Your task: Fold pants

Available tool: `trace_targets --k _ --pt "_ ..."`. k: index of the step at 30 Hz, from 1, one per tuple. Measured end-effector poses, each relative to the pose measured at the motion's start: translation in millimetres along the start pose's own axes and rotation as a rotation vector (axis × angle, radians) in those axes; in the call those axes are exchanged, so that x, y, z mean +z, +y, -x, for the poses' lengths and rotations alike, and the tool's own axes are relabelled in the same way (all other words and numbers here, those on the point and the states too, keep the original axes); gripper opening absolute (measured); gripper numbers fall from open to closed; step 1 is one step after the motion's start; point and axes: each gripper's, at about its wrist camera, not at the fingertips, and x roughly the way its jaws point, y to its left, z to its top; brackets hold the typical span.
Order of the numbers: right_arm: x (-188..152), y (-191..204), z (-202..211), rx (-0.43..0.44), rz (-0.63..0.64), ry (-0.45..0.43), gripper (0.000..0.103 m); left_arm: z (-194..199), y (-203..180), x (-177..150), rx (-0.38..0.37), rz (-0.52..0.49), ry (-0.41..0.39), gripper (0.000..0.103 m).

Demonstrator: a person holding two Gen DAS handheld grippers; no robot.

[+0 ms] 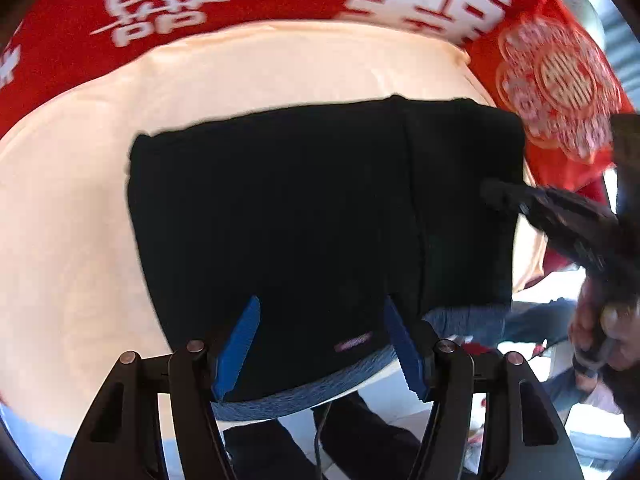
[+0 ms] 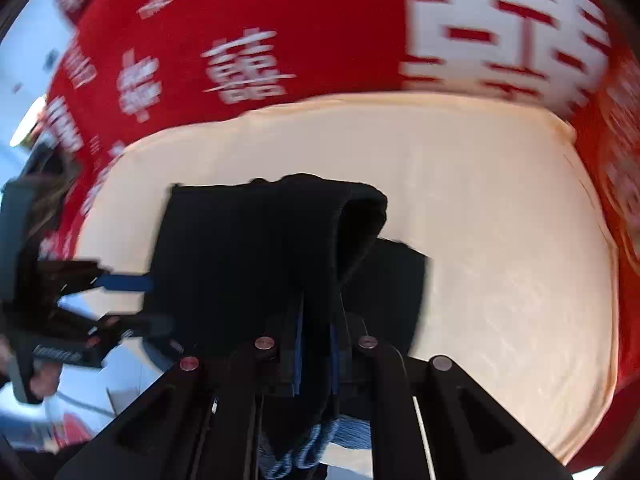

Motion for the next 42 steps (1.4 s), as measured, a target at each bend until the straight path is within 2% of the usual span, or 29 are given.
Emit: trace_targets --k 2,3,5,7,9,11,13,15,17,19,20,21,22,23,24,28,30,33,36,37,40,42 --pt "-2 -16 -31 -0.038 -0.040 0.055 0.016 -20 -7 2 0.026 -0.032 0.036 0.065" --pt "1 -17 -38 -0.053 -0.034 0.063 0.023 -31 -9 4 0.059 -0.044 0.047 0.065" --pt "10 -13 -42 -0.084 -0.019 0.074 0.029 -36 -12 7 0.083 -0.047 0.043 0.072" --pt "18 -7 -33 -0.132 0.005 0.090 0.048 -32 -15 12 0.084 -0.040 0.043 0.072" --pt "18 -3 -14 -0.171 0.033 0.050 0.060 -21 -15 14 0.072 -0.033 0.023 0.072" --pt "17 11 10 -0.200 0.092 -0.035 0.060 -13 -14 9 0.071 -0.022 0.001 0.072" --pt "16 28 21 -0.164 0.150 -0.086 0.060 -12 -8 1 0.071 0.000 0.002 0.072" --pt "17 48 14 -0.118 0.235 -0.104 0.063 -21 -6 -4 0.076 0.018 0.029 0.072" --pt "24 55 -20 -0.123 0.269 -0.055 0.068 -30 4 -11 0.100 0.007 0.029 0.072" --pt "34 44 -64 -0.193 0.240 0.055 0.072 -31 3 -13 0.099 -0.004 0.012 0.076" --pt "38 33 -83 -0.205 0.198 0.109 0.077 -30 1 -14 0.099 -0.011 0.012 0.076" --pt "45 26 -86 -0.203 0.151 0.087 0.092 -27 3 -17 0.106 -0.015 0.013 0.076" --pt "52 18 -88 -0.178 0.097 0.121 0.097 -25 2 -18 0.111 -0.014 0.017 0.076" --pt "54 14 -85 -0.140 0.063 0.142 0.096 -23 4 -19 0.108 -0.007 0.023 0.076" --pt "53 13 -77 -0.131 0.062 0.127 0.093 -23 0 -18 0.099 0.008 0.019 0.076" --pt "17 40 -16 -0.139 0.220 -0.013 0.092 0 18 -39 0.077 0.059 -0.025 0.076" --pt "-11 62 5 -0.065 0.283 -0.048 0.092 -4 24 -49 0.083 0.066 -0.014 0.076" --pt "-43 93 -7 0.034 0.351 0.009 0.093 -24 29 -52 0.100 0.073 0.027 0.076" --pt "-59 81 -55 0.020 0.279 0.190 0.092 -37 33 -49 0.099 0.091 0.057 0.076" --pt "-62 74 -66 0.025 0.248 0.221 0.092 -39 34 -49 0.093 0.093 0.067 0.076" --pt "-56 79 -59 0.002 0.279 0.196 0.092 -27 29 -44 0.090 0.080 0.039 0.076" --pt "-59 86 -41 -0.010 0.330 0.133 0.093 -17 31 -44 0.069 0.075 0.005 0.076"
